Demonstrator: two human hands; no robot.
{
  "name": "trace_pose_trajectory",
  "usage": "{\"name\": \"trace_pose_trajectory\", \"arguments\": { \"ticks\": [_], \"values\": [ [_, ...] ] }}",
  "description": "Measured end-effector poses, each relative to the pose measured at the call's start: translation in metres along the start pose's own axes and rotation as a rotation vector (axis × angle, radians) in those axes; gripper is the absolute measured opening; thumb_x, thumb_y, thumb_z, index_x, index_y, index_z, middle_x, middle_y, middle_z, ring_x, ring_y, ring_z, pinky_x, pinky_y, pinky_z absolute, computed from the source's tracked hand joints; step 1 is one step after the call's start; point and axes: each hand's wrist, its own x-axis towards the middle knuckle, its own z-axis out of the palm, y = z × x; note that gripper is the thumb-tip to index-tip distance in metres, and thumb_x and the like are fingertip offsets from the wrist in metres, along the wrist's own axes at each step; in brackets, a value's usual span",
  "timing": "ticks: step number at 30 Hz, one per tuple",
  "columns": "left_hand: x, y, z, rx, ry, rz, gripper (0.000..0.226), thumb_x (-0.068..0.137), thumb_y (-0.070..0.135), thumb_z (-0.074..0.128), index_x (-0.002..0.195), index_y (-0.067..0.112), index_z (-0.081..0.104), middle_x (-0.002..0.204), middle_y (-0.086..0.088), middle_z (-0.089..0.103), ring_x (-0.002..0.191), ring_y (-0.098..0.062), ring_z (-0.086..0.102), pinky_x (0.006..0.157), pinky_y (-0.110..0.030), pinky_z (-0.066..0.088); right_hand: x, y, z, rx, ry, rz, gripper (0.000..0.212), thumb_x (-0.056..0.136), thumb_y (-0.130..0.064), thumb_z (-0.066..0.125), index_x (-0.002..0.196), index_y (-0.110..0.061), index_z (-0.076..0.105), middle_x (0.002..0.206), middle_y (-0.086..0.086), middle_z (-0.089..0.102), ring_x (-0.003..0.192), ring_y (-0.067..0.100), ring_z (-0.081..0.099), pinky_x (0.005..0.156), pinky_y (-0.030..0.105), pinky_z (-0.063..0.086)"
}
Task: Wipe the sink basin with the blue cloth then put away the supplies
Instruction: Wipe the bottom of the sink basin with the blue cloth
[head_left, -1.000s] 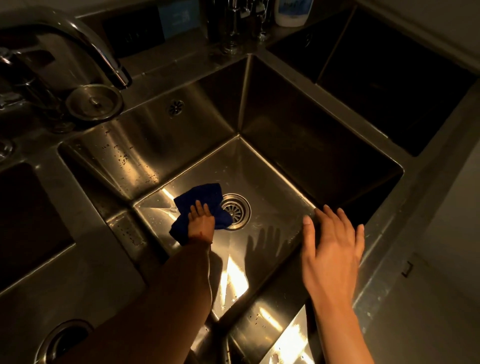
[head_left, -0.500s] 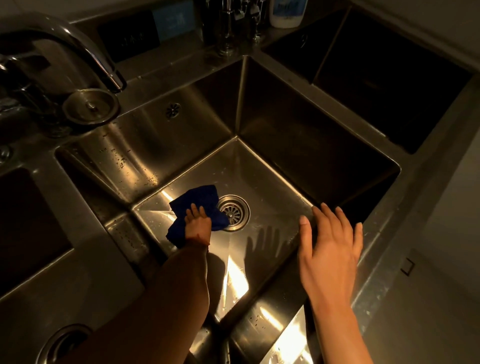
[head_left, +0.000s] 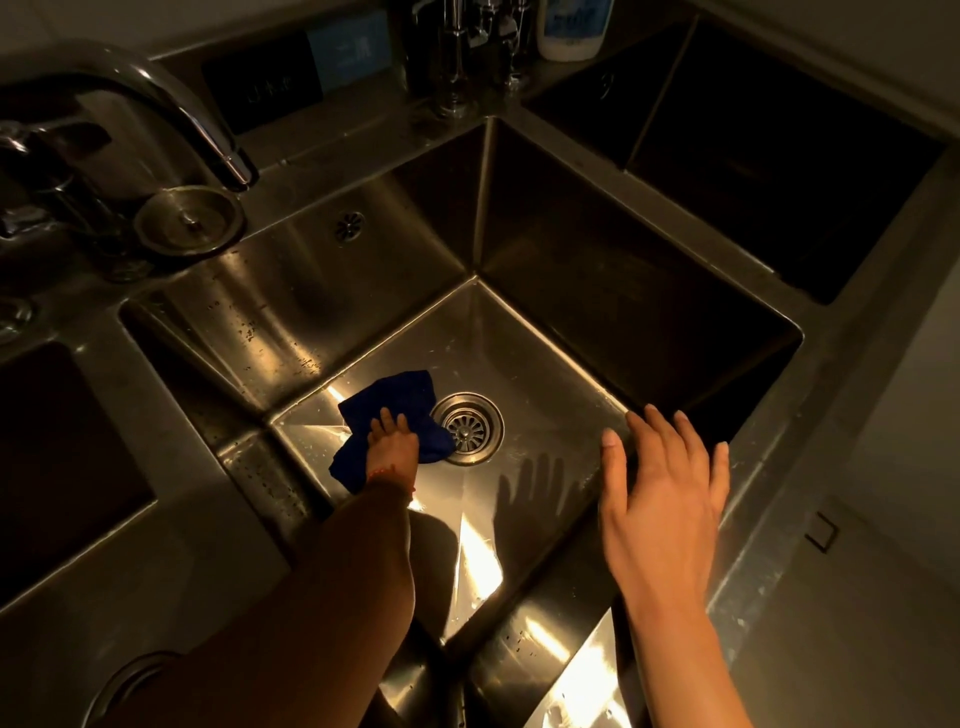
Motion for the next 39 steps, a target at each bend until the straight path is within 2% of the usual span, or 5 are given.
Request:
{"name": "trace_pose_trajectory", "arguments": {
  "ticks": [8,15,19,26,39],
  "values": [
    [0.021,-0.009,-0.017,-0.019,0.039,0.020,0.060,0.100,0.014,0.043,0.152,0.007,0.013,0.159,-0.018,0.005,0.145,-0.036,0.014,0.117,-0.040,0.024,0.000,0.001,0.001,-0.006,0.003,0.002,0.048,0.092,-0.040,0.032,0.119,-0.010,0.059,0.129,0.009,0.055,0.132,0.024,0.035,0.113,0.037,0.003],
    [0.001,-0.007,-0.004,-0.111,0.027,-0.021,0.065,0.098,0.012,0.047,0.152,0.009,0.011,0.159,-0.018,0.004,0.146,-0.033,0.012,0.119,-0.039,0.021,0.000,0.000,0.000,0.002,-0.001,0.007,0.047,0.092,-0.039,0.034,0.118,-0.009,0.059,0.127,0.011,0.056,0.131,0.025,0.036,0.113,0.041,0.006],
    [-0.008,-0.003,0.004,-0.087,0.000,-0.016,0.060,0.100,0.016,0.043,0.151,0.009,0.014,0.159,-0.018,0.005,0.146,-0.034,0.013,0.118,-0.040,0.021,0.001,0.000,0.000,-0.005,-0.004,0.011,0.047,0.091,-0.039,0.034,0.117,-0.009,0.059,0.127,0.011,0.056,0.130,0.027,0.037,0.113,0.042,0.007],
    [0.008,-0.008,-0.014,-0.032,0.023,0.002,0.066,0.098,0.014,0.048,0.152,0.008,0.010,0.159,-0.018,0.004,0.145,-0.035,0.013,0.119,-0.041,0.020,0.000,-0.001,0.000,-0.010,-0.011,0.007,0.047,0.091,-0.039,0.034,0.117,-0.009,0.059,0.127,0.012,0.056,0.130,0.027,0.037,0.113,0.042,0.007],
    [0.001,-0.006,-0.004,-0.104,0.009,-0.017,0.070,0.096,0.015,0.052,0.152,0.010,0.010,0.159,-0.017,0.003,0.146,-0.034,0.012,0.118,-0.041,0.020,0.001,0.001,0.001,-0.002,-0.007,0.013,0.047,0.091,-0.039,0.035,0.116,-0.009,0.060,0.127,0.012,0.056,0.130,0.026,0.037,0.112,0.040,0.006]
  ]
}}
